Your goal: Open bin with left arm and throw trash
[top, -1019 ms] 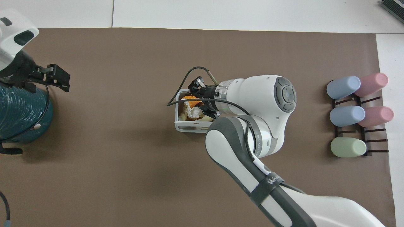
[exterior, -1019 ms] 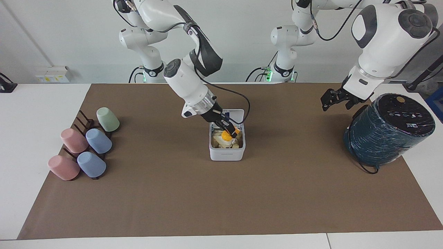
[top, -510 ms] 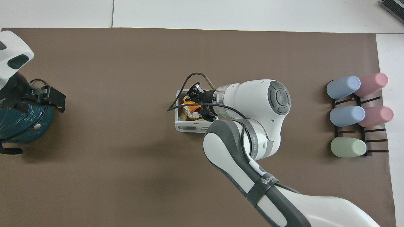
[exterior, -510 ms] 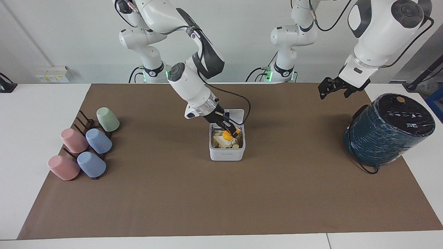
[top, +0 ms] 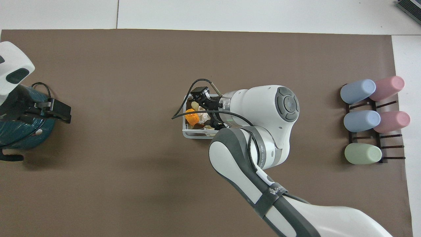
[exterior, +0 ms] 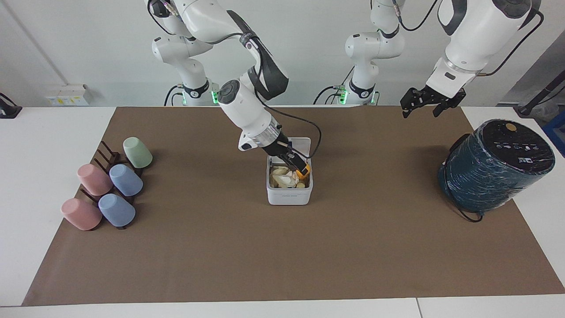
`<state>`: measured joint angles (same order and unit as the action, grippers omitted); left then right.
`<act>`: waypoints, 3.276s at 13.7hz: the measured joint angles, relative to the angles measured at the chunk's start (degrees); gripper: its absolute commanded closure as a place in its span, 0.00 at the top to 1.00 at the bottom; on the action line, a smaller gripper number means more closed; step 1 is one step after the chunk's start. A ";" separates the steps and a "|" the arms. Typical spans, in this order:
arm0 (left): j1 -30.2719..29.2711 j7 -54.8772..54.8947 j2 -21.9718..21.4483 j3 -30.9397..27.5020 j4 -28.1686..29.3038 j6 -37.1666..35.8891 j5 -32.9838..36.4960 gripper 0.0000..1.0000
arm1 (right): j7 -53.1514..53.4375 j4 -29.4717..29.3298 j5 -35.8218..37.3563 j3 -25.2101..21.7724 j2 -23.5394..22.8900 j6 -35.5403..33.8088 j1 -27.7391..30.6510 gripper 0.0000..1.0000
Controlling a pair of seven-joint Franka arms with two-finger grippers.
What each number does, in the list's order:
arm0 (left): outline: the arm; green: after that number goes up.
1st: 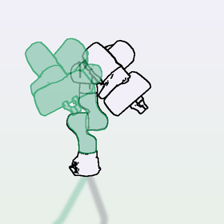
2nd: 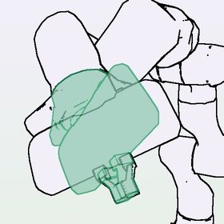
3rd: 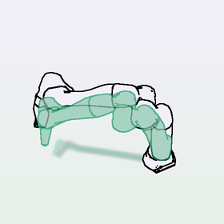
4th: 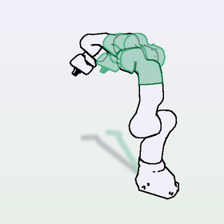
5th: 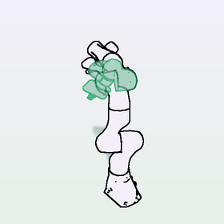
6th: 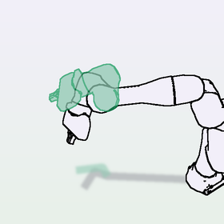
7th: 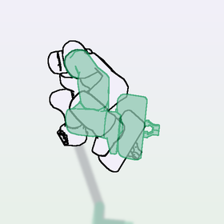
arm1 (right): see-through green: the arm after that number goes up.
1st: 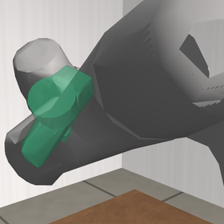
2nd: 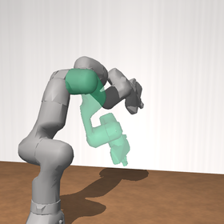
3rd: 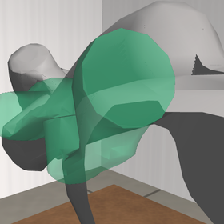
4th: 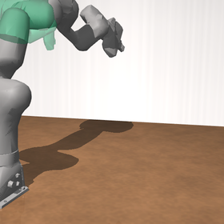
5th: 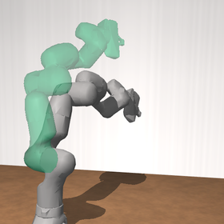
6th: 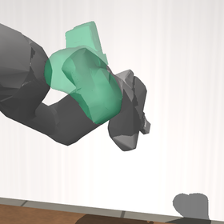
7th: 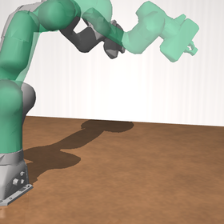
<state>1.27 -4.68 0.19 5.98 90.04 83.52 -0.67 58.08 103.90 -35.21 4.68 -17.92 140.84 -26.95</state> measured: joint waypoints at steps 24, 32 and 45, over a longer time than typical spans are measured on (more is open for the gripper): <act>-0.15 0.00 -0.71 -0.40 1.39 3.62 -2.40 1.00 | -32.01 -7.64 38.65 -1.06 6.05 -15.74 21.12 1.00; -1.12 0.07 -1.01 -0.85 1.39 3.87 -2.35 1.00 | -44.41 -11.44 38.69 -4.58 16.59 -39.16 24.78 1.00; -1.55 2.48 -1.05 -0.46 1.39 4.25 -1.60 1.00 | -50.75 -13.00 38.02 -8.74 20.86 -50.92 24.78 1.00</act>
<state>-0.28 -2.20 -0.86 5.52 91.44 87.77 -2.27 7.33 90.90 2.81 -4.06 2.94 89.93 -2.17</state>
